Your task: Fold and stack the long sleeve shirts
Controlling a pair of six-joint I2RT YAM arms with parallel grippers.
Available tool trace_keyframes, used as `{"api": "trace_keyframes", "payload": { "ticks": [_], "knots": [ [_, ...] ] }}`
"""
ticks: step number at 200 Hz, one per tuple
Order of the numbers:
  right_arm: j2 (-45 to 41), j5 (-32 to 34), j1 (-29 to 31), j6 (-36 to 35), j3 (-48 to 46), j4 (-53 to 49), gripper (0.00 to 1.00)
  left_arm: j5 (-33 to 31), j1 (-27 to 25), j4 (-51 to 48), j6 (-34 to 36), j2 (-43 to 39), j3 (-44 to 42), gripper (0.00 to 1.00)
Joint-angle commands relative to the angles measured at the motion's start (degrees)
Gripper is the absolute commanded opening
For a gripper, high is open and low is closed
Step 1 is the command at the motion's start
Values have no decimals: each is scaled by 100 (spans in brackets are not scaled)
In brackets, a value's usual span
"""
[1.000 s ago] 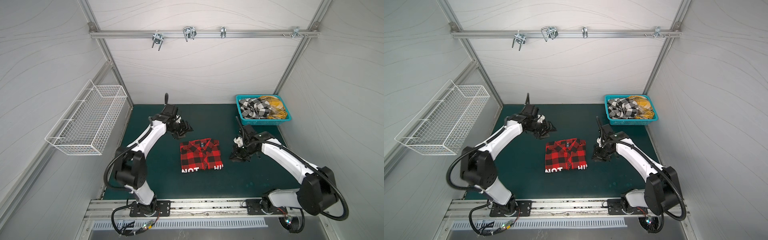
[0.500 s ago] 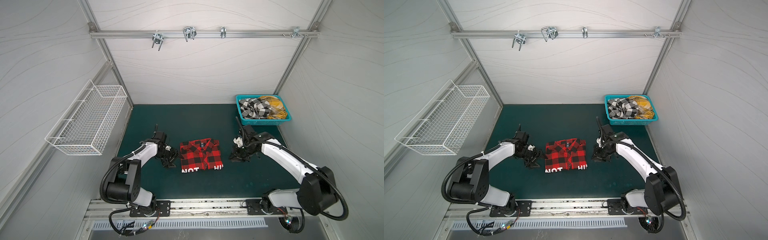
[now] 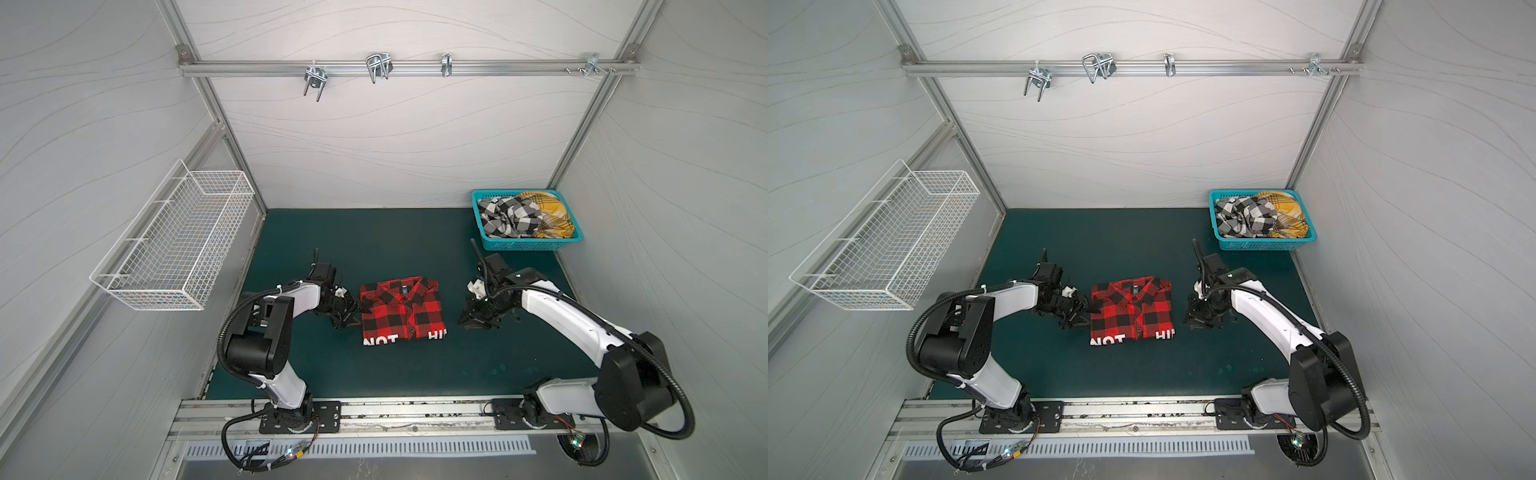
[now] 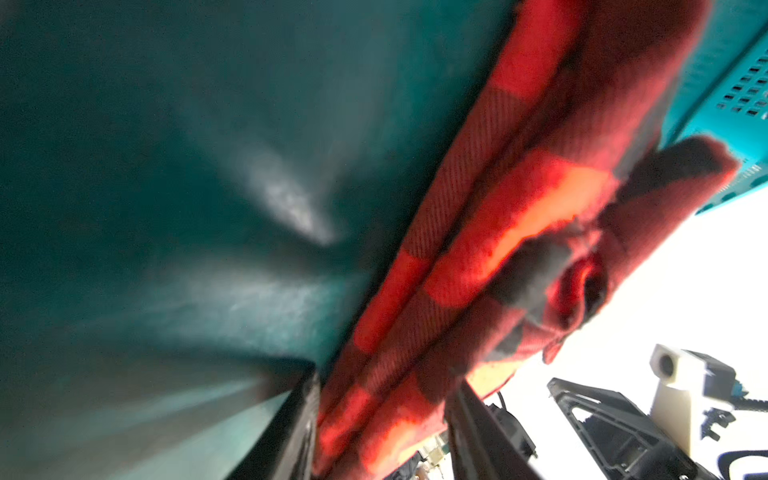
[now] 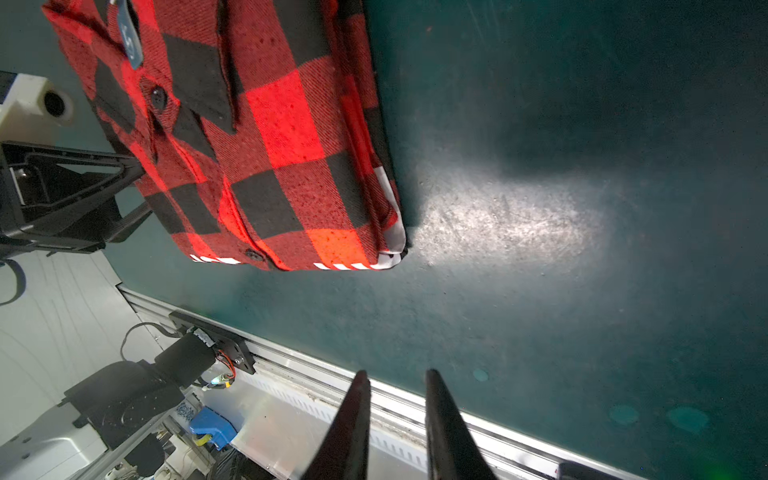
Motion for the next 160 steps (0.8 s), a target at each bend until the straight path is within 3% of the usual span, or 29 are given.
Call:
{"api": "trace_keyframes", "payload": {
  "ticks": [1, 24, 63, 109, 142, 160],
  "knots": [
    [-117, -36, -38, 23, 3, -24, 26, -196, -138, 229, 0, 240, 144, 47],
    [-121, 5, -37, 9, -34, -1, 26, -323, -316, 244, -15, 269, 222, 45],
    [-65, -36, -40, -4, -41, 10, 25, -354, -359, 321, -36, 559, 466, 30],
    [-66, -58, -38, -4, -143, 102, 25, -438, -359, -87, 125, 937, 1223, 0],
    [-106, -89, -46, -12, -233, 184, 25, -1194, -334, -1015, 693, 1107, 2118, 0],
    [-143, -91, -47, -29, -297, 227, 25, -2134, -227, -1788, 1034, 1197, 2755, 0]
  ]
}}
